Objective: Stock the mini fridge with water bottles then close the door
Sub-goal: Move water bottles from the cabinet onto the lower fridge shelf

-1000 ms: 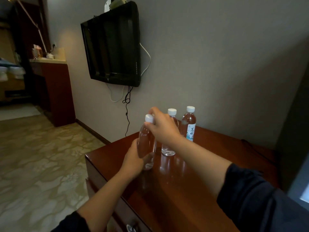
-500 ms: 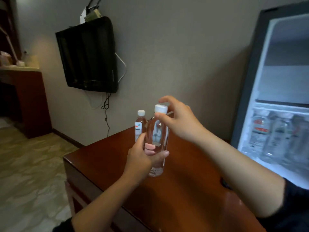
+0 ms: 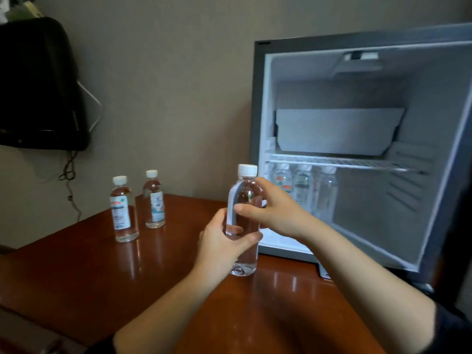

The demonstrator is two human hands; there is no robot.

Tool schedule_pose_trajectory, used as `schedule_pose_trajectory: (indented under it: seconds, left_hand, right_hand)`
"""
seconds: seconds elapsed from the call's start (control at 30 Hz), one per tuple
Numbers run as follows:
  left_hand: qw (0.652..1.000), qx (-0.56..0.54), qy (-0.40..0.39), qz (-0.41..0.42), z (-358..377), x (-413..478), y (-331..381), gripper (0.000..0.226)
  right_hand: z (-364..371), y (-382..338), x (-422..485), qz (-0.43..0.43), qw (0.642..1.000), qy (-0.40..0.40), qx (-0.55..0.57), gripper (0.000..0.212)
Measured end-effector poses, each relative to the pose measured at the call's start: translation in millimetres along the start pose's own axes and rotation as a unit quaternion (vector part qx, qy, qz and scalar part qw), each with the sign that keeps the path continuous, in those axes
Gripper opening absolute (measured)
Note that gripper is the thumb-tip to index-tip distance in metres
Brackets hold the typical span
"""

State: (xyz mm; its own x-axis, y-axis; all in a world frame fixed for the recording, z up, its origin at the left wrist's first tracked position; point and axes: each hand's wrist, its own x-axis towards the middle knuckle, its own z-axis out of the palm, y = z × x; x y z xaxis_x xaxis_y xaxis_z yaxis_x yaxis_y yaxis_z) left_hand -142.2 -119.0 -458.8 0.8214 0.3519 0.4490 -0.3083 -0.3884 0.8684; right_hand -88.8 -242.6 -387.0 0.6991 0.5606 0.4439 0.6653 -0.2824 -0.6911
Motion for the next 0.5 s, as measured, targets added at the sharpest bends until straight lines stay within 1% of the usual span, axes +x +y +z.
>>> schedule_pose_trajectory:
  seconds: [0.1,0.2,0.23,0.33,0.43,0.5]
  left_hand:
    - [0.999,0.0,-0.04,0.003,30.7,4.2,5.7,0.055]
    - [0.996,-0.005,-0.084,0.004,58.6,10.4,11.8,0.058]
    - [0.995,-0.008,-0.095,0.001,67.9,11.7,13.3,0.056]
    - [0.992,-0.022,-0.126,-0.005,94.1,12.3,14.6,0.05]
    - [0.989,-0.028,-0.147,-0.012,118.5,13.1,9.1,0.059]
    - [0.987,-0.03,-0.159,-0.014,133.8,14.6,7.0,0.06]
  right_hand:
    - [-23.2,16.7,-13.3,0.038,0.999,0.033,-0.016,0.044]
    - [-45.2,31.0,-24.7,0.065,0.995,0.062,-0.032,0.062]
    - [-52.4,37.0,-28.2,0.072,0.994,0.071,-0.042,0.065]
    - [-69.9,53.0,-39.3,0.093,0.987,0.1,-0.08,0.057]
    - [-82.1,66.2,-50.5,0.104,0.979,0.119,-0.13,0.057]
    - [-89.2,73.4,-55.7,0.12,0.973,0.129,-0.152,0.058]
